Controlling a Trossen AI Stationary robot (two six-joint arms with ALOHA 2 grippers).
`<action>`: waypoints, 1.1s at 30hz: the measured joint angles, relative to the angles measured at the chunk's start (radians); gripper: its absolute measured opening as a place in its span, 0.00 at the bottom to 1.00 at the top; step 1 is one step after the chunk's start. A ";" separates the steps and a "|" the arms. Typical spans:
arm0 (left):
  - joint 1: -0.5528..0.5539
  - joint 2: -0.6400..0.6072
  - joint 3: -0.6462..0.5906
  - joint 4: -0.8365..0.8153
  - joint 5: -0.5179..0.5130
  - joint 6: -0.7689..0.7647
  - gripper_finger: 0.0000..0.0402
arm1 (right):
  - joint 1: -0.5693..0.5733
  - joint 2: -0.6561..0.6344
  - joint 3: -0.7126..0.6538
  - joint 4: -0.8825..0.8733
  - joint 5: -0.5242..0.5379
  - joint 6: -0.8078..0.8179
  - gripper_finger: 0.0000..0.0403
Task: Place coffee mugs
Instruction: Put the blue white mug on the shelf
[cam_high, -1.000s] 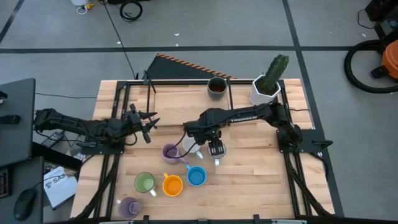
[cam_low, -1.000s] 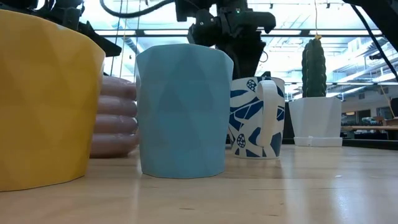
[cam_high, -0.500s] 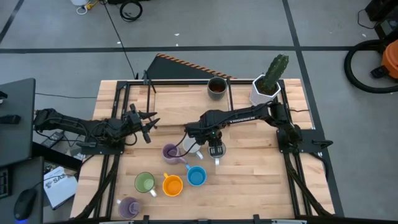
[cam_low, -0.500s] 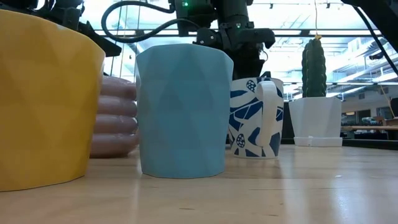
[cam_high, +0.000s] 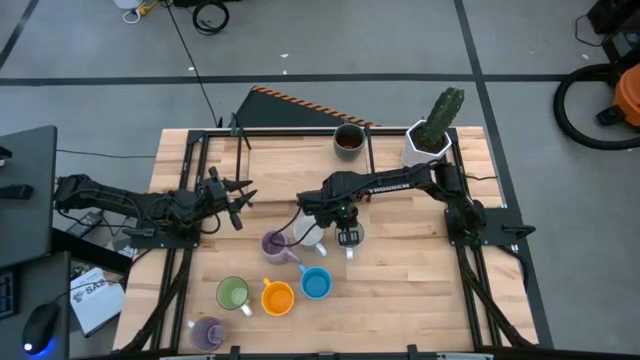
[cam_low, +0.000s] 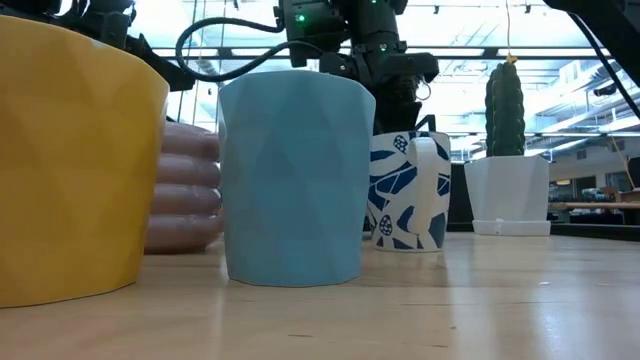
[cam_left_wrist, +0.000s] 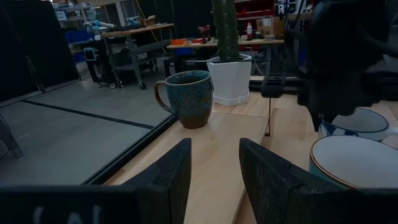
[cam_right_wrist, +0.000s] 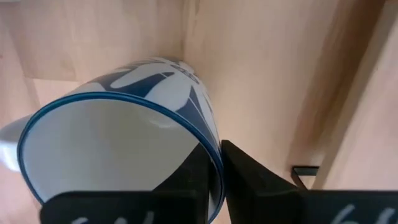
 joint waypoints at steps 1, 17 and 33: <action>0.000 0.000 0.000 0.000 0.000 0.000 0.35 | -0.005 -0.003 0.006 -0.007 0.000 0.000 0.09; 0.000 0.000 0.000 0.006 0.000 0.000 0.35 | -0.090 -0.044 0.197 -0.176 0.152 -0.088 0.09; 0.001 0.000 0.000 0.006 0.000 0.001 0.35 | -0.253 -0.043 0.197 -0.151 0.235 -0.279 0.09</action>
